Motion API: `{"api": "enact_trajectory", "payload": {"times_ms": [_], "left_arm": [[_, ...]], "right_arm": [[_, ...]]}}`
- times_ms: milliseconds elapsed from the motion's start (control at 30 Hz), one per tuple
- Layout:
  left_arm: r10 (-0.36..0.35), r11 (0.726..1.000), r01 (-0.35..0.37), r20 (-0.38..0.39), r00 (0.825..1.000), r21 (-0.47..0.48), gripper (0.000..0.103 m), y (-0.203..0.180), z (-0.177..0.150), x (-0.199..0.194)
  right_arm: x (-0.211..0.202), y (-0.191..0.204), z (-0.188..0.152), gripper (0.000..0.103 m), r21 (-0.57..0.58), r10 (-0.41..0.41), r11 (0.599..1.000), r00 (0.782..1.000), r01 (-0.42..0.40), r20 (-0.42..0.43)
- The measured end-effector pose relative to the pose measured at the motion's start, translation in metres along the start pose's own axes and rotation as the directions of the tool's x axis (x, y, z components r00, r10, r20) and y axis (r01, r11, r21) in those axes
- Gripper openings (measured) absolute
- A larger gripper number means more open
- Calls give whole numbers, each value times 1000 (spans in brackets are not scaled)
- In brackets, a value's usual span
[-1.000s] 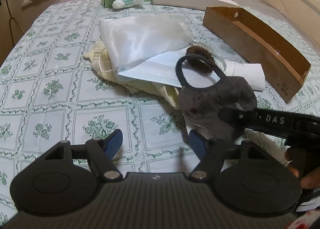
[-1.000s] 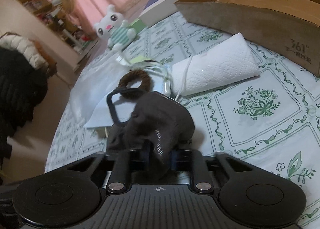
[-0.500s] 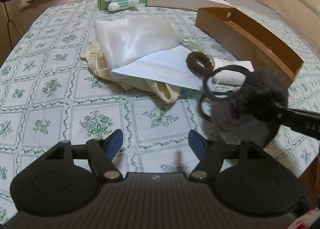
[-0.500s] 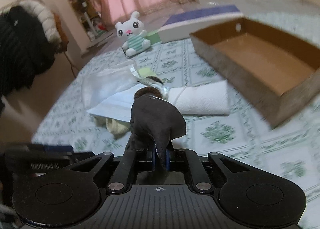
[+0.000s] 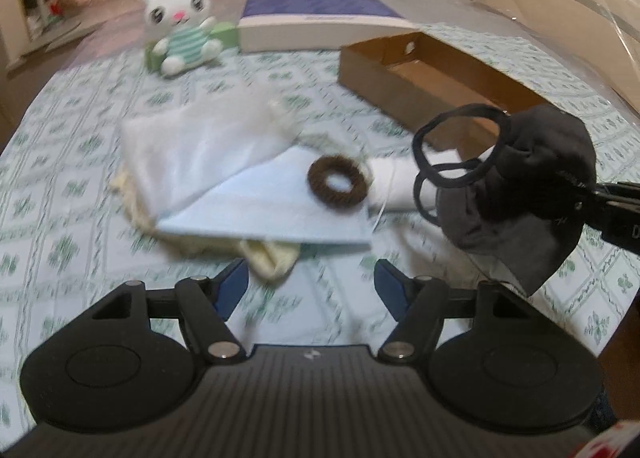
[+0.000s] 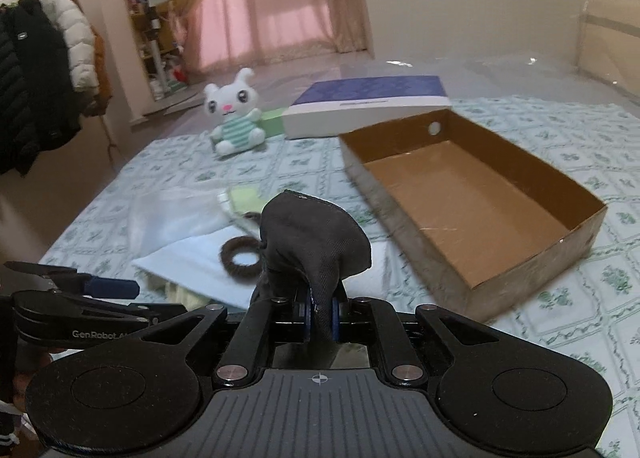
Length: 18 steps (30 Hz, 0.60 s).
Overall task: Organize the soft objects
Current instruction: 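Lift the grey mask with the right gripper while the left gripper grasps the brown hair tie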
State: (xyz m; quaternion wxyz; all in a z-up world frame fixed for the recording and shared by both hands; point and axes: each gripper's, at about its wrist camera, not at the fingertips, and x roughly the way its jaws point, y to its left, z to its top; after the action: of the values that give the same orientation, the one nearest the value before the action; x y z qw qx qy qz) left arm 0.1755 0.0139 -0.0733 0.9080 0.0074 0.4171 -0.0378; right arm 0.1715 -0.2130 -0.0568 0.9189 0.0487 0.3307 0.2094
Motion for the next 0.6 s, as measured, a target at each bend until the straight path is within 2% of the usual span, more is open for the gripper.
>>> {"api": "enact_trajectory", "payload": {"times_ms": [267, 600], "left_arm": [[3, 994, -8, 41, 999, 112, 59, -22, 28, 38], [43, 983, -50, 41, 998, 176, 55, -29, 36, 81]], "right_arm": [[20, -14, 17, 9, 51, -68, 996, 997, 66, 34], [43, -24, 20, 9, 66, -79, 995, 997, 77, 19]]}}
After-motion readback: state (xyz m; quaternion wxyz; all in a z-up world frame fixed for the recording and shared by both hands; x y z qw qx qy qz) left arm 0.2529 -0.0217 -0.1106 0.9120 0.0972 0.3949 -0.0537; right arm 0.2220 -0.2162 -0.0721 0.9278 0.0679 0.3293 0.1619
